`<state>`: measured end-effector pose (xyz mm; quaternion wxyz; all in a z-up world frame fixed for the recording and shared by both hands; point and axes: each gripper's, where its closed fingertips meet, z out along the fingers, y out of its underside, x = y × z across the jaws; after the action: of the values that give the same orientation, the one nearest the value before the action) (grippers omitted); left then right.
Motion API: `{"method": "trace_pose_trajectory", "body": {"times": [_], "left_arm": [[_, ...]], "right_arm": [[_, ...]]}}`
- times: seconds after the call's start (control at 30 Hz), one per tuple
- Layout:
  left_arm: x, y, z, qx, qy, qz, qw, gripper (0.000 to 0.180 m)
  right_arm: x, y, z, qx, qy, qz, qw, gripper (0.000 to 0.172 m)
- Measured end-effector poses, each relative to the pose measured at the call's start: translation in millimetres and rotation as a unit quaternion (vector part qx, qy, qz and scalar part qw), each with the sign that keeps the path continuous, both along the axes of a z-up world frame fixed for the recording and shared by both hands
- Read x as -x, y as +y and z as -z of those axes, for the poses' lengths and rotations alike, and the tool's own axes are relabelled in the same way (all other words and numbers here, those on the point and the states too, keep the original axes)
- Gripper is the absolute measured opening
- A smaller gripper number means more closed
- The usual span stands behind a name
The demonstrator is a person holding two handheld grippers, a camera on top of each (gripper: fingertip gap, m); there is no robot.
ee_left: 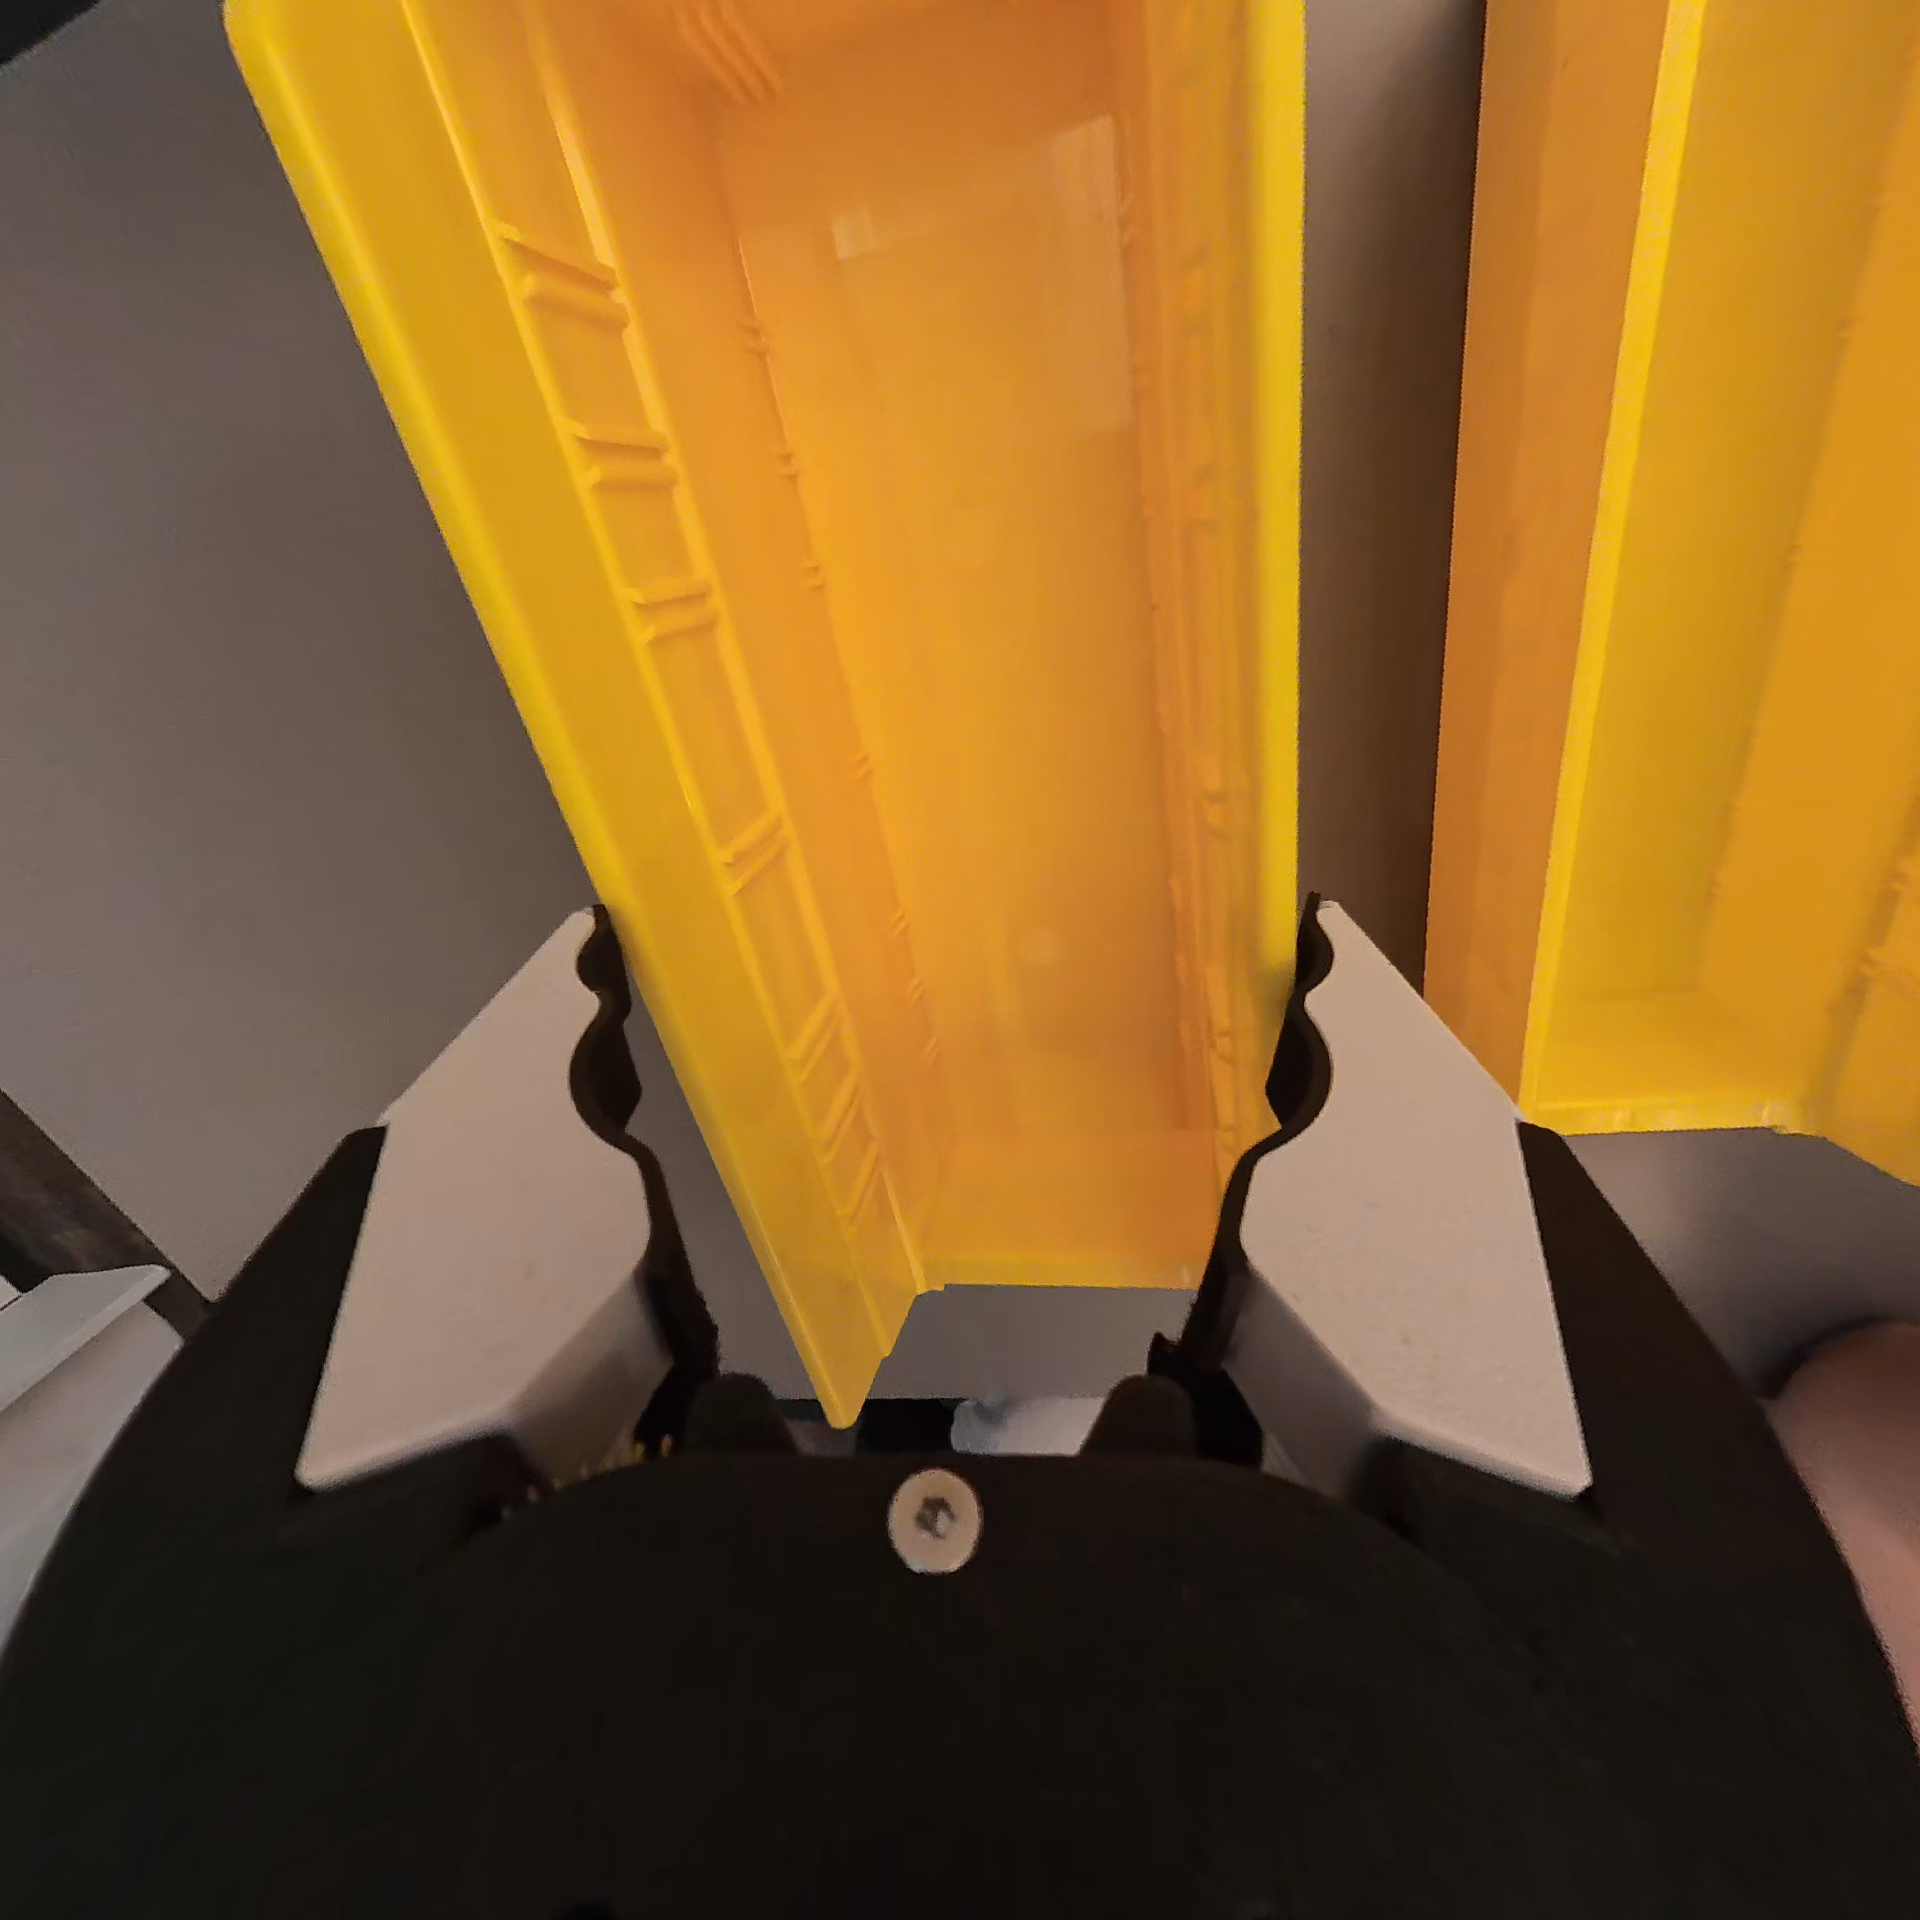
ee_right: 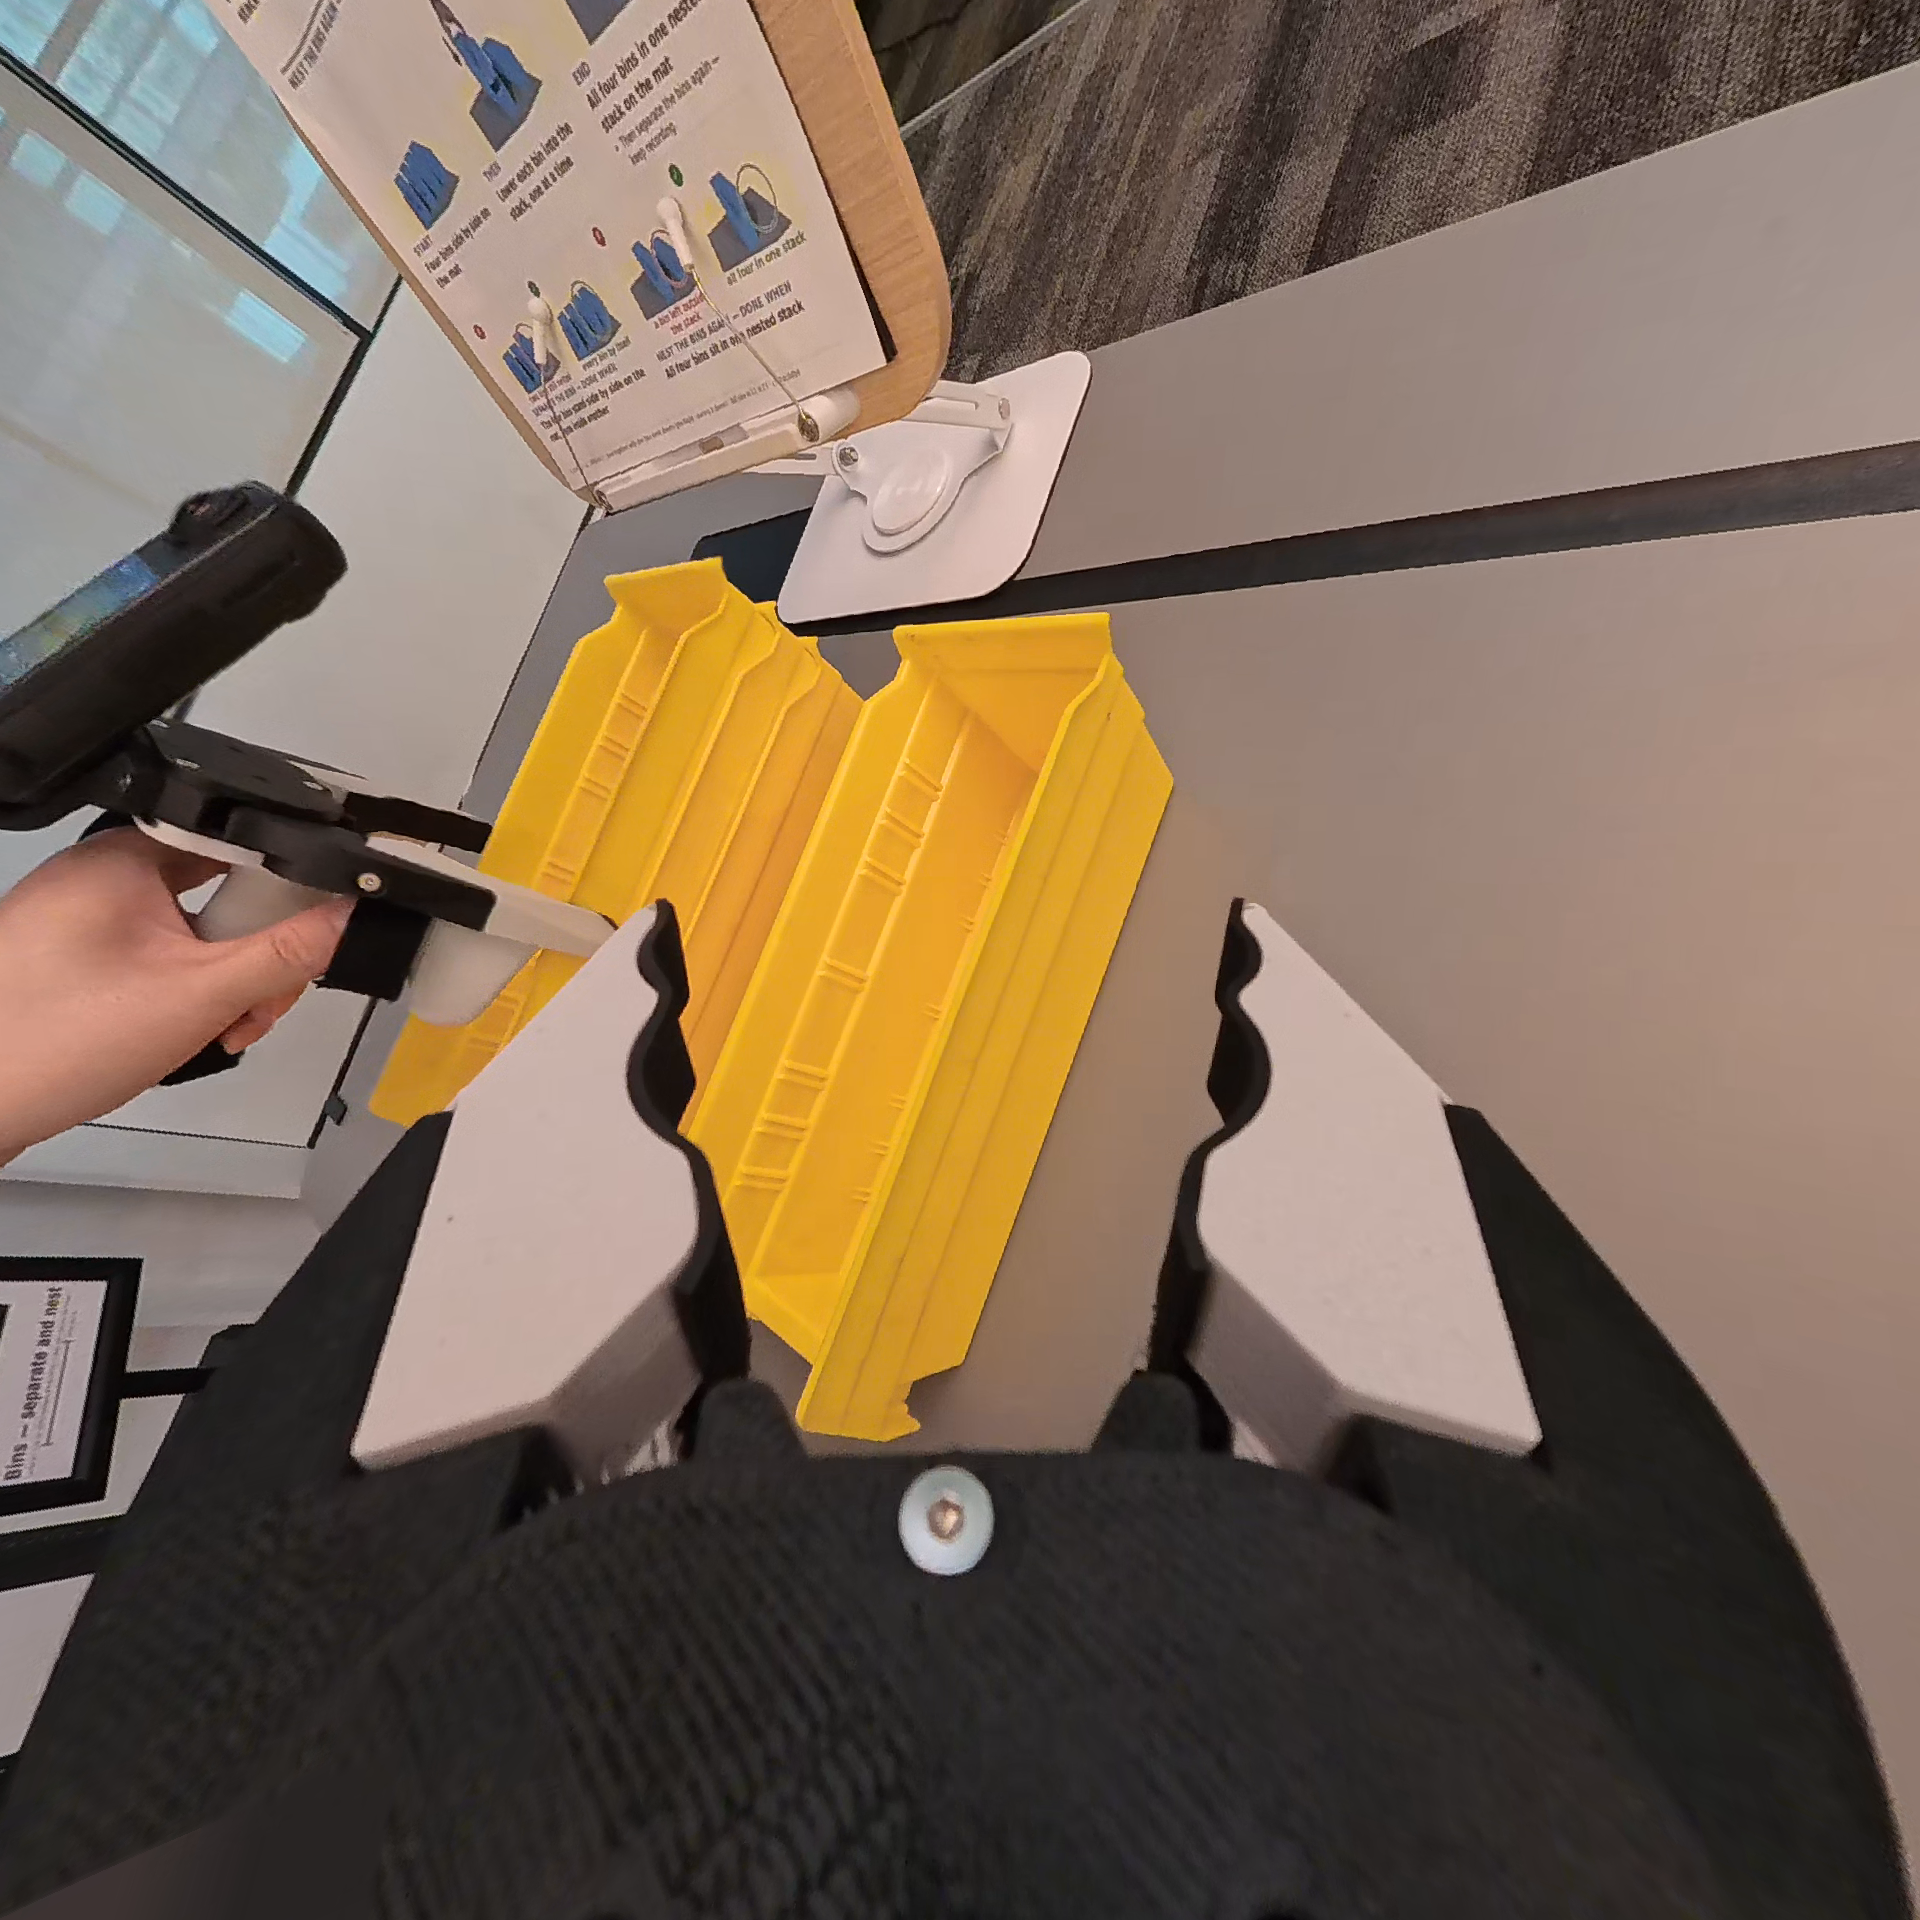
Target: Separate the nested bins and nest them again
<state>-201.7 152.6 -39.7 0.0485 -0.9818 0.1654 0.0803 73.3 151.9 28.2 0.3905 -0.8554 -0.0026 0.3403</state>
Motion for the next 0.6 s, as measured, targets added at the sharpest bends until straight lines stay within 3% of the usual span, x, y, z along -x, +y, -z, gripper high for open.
{"method": "trace_pose_trajectory", "body": {"times": [0.47, 0.6], "left_arm": [[-2, -8, 19, 0.034, -0.030, -0.001, 0.999, 0.145], [-2, -8, 18, 0.036, -0.037, 0.001, 0.999, 0.136]], "right_arm": [[2, -1, 1, 0.003, 0.001, -0.004, 1.000, 0.102], [4, -1, 1, 0.003, -0.002, -0.006, 1.000, 0.101]]}}
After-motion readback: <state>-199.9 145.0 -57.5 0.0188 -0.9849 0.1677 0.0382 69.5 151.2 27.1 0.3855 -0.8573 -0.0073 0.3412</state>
